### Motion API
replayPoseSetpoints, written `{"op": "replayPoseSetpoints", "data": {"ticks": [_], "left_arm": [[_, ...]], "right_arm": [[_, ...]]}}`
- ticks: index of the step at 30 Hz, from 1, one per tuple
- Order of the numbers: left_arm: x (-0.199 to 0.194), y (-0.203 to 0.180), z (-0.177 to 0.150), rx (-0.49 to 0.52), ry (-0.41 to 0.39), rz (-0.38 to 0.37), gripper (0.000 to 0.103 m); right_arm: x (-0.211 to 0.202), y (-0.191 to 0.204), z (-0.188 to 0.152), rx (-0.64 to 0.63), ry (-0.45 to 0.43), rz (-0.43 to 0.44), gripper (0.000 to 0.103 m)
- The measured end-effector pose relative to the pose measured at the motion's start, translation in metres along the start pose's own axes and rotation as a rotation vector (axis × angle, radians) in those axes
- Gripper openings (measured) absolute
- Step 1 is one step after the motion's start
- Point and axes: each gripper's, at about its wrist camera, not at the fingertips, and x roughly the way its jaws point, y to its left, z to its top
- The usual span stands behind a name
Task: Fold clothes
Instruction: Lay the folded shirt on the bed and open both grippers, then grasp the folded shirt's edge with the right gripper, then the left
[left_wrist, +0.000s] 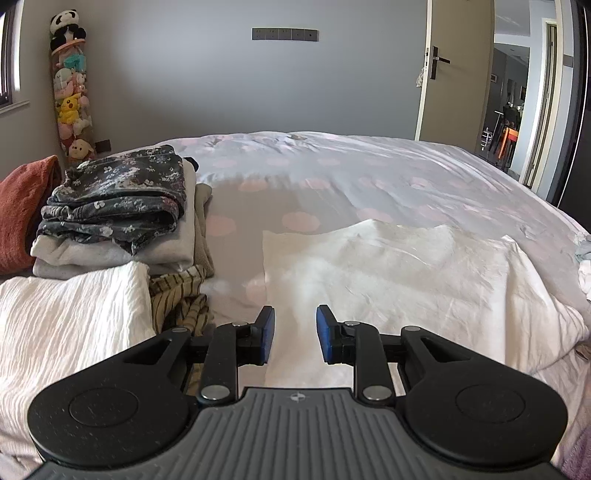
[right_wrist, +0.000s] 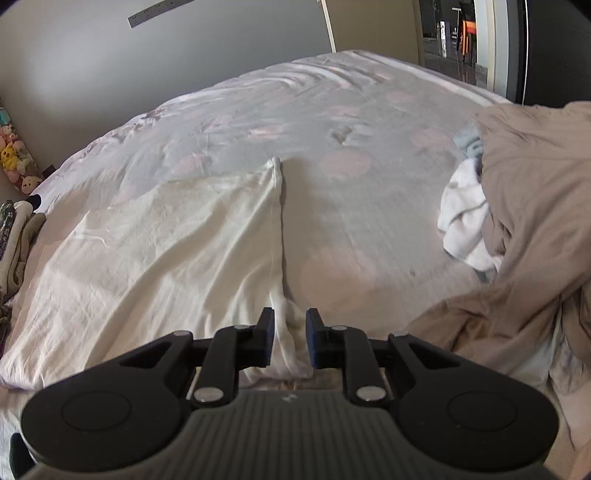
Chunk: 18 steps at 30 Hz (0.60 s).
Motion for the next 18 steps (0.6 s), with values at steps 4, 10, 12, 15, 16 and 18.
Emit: {"op": "replayPoseSetpoints", "data": {"ticks": [4, 10, 12, 15, 16, 18], "left_arm": [[-0.016, -0.005, -0.018, -0.015, 0.007, 0.005, 0.026], [-0.031, -0.014, -0.049, -0.036, 0.009, 0.043, 0.032], [-0.029, -0.016, -0.059, -0.033, 0.031, 0.051, 0.033], [-0.025, -0.012, -0.071, -0.07, 0.069, 0.046, 0.033], [-0.023, -0.01, -0.074, -0.085, 0.078, 0.046, 0.033], [-0.02, -0.006, -0.077, -0.108, 0.094, 0.05, 0.033]], "right_arm": [[0.004, -0.011, -0.004, 0.068, 0.015, 0.053, 0.023], [0.025, -0.019, -0.01, 0.152, 0.083, 0.085, 0.003], [0.017, -0.015, -0.011, 0.125, 0.052, 0.08, 0.003], [0.003, -0.01, -0.013, 0.091, -0.012, 0.005, 0.002], [0.004, -0.011, -0.014, 0.095, -0.011, -0.027, 0.002], [0.008, -0.015, -0.015, 0.107, 0.009, -0.088, 0.002]]}}
